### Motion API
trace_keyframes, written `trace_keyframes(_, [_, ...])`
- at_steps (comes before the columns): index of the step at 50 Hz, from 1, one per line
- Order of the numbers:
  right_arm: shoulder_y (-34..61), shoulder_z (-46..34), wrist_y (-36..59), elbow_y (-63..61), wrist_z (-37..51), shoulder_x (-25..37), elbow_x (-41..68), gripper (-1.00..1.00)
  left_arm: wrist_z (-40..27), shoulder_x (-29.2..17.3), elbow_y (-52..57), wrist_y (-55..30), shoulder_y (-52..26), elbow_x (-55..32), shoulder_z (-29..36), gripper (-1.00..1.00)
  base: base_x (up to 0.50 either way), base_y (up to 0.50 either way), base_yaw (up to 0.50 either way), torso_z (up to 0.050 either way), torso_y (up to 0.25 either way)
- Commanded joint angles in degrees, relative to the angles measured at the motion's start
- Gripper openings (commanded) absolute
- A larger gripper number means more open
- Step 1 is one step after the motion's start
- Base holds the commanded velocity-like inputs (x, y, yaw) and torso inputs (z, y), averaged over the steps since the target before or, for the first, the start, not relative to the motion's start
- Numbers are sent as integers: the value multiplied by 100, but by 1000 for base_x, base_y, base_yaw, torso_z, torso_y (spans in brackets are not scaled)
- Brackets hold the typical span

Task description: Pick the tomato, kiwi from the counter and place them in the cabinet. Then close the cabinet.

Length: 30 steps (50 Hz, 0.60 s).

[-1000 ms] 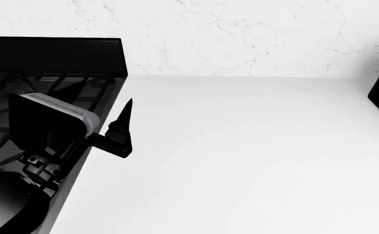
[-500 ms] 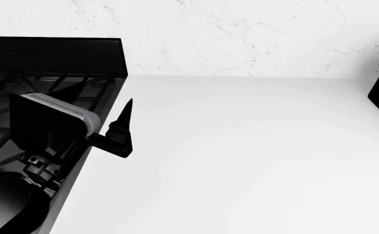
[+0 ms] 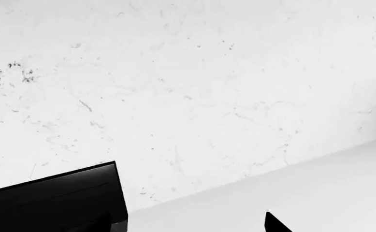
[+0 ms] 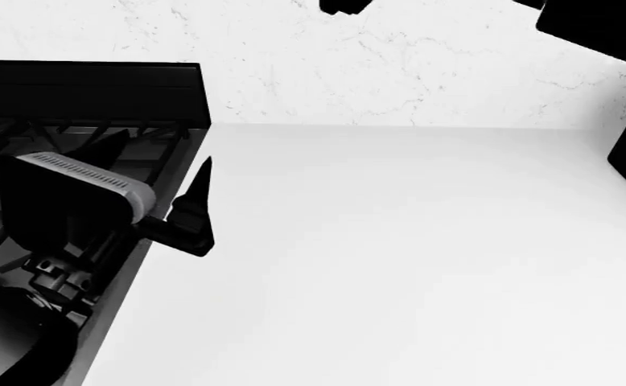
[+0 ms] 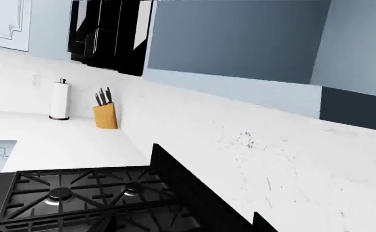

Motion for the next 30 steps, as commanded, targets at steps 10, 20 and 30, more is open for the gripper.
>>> trace_keyframes(10, [-1590,519,-719,-1623,1377,845,-167,100,-191,74,190,178,165,133,-41,100,0,0,0,0,0])
trace_keyframes(20, [-2595,1077,-1287,-2754,2032,1264,22,100,-242,130,258,267,195,135,-72,100,0,0,0,0,0])
trace_keyframes(30, [-3440,1387,-1543,-3595,2470,1673,227,100,-306,163,305,222,125,79,-58,100,0,0,0,0,0])
